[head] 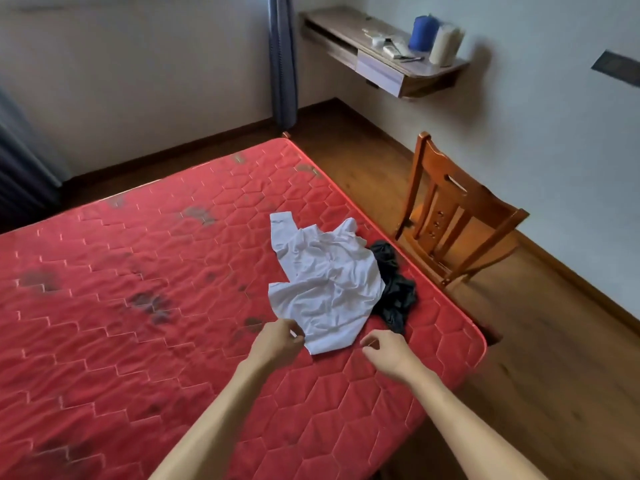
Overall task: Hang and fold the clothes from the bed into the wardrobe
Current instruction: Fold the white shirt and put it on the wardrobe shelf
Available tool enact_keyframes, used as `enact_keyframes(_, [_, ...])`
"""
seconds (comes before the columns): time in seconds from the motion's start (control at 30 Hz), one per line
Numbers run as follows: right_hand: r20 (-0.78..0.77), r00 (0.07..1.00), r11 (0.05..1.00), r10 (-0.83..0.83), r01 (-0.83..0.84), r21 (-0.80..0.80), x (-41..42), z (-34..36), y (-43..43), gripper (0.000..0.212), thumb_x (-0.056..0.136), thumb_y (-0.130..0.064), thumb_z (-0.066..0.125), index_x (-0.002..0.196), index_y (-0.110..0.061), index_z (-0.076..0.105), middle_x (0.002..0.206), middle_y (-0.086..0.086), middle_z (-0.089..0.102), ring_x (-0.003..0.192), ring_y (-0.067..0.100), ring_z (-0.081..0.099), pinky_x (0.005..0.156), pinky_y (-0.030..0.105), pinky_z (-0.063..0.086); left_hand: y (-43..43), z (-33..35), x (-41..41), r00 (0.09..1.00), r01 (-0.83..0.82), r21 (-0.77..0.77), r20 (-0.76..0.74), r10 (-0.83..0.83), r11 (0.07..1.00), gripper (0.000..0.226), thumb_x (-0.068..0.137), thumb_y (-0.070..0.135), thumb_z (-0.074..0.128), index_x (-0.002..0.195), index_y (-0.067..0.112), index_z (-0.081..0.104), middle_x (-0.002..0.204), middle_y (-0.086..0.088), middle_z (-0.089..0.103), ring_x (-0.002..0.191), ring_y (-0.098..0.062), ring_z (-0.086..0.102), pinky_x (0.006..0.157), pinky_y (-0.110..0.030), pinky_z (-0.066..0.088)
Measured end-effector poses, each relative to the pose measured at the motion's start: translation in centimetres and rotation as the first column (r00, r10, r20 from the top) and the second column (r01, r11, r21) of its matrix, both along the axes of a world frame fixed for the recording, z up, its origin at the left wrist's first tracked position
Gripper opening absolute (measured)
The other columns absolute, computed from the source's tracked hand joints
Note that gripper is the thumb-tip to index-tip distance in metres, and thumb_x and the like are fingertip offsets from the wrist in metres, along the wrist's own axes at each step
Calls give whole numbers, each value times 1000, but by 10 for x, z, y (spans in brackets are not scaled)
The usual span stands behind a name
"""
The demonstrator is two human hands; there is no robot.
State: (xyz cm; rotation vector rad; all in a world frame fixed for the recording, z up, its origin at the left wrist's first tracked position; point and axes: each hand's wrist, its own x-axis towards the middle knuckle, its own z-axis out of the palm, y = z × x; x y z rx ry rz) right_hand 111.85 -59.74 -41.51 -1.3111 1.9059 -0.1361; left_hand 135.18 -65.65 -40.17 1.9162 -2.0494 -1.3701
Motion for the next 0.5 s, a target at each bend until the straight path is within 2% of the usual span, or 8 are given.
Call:
enact_keyframes(0.13, [43, 999, 995, -7, 3, 95, -31, -61, -45, 25, 88, -17, 55, 105, -19, 72, 107, -4, 72, 105, 14, 63, 89, 23, 45, -33, -62, -46, 988, -152, 142, -9, 154, 978, 26, 81, 16, 50, 90, 25, 72, 77, 6, 73, 67, -3, 67, 60, -19, 52])
enact_keyframes(0.17, [55, 998, 992, -18, 11, 125, -37, -79, -54, 25, 88, -16, 55, 106, -19, 72, 108, -5, 71, 106, 14, 62, 89, 22, 43, -39, -82, -56, 982, -183, 175, 0, 186, 967, 25, 82, 15, 50, 90, 24, 72, 79, 5, 74, 68, -4, 67, 61, -18, 51])
enact_keyframes(0.27, [98, 992, 973, -83, 60, 223, -47, -141, -76, 25, 89, -16, 55, 108, -20, 71, 103, -6, 70, 102, 13, 61, 88, 22, 43, -55, -155, -78, 961, -274, 276, 49, 271, 921, 26, 83, 17, 51, 92, 11, 75, 88, -6, 75, 84, -23, 71, 78, -32, 55])
enact_keyframes(0.33, [130, 982, 954, -135, 94, 286, -48, -185, -88, 26, 90, -17, 55, 112, -20, 68, 97, -7, 66, 99, 12, 61, 83, 21, 44, -62, -207, -86, 937, -349, 324, 94, 337, 879, 25, 85, 18, 54, 97, 11, 74, 98, -7, 76, 92, -26, 70, 83, -33, 53])
enact_keyframes(0.4, [159, 967, 935, -196, 136, 327, -45, -230, -99, 29, 91, -18, 56, 119, -17, 63, 95, -4, 66, 94, 14, 61, 75, 20, 43, -67, -257, -90, 890, -453, 355, 127, 438, 818, 28, 88, 21, 56, 110, 16, 71, 110, -4, 73, 103, -26, 68, 89, -32, 51])
enact_keyframes(0.5, [206, 912, 884, -354, 254, 393, -38, -297, -112, 32, 91, -21, 59, 122, -17, 51, 107, 3, 64, 96, 16, 60, 69, 20, 42, -70, -324, -91, 766, -628, 384, 155, 623, 677, 41, 87, 25, 63, 126, 14, 59, 116, -6, 68, 103, -27, 66, 95, -44, 53])
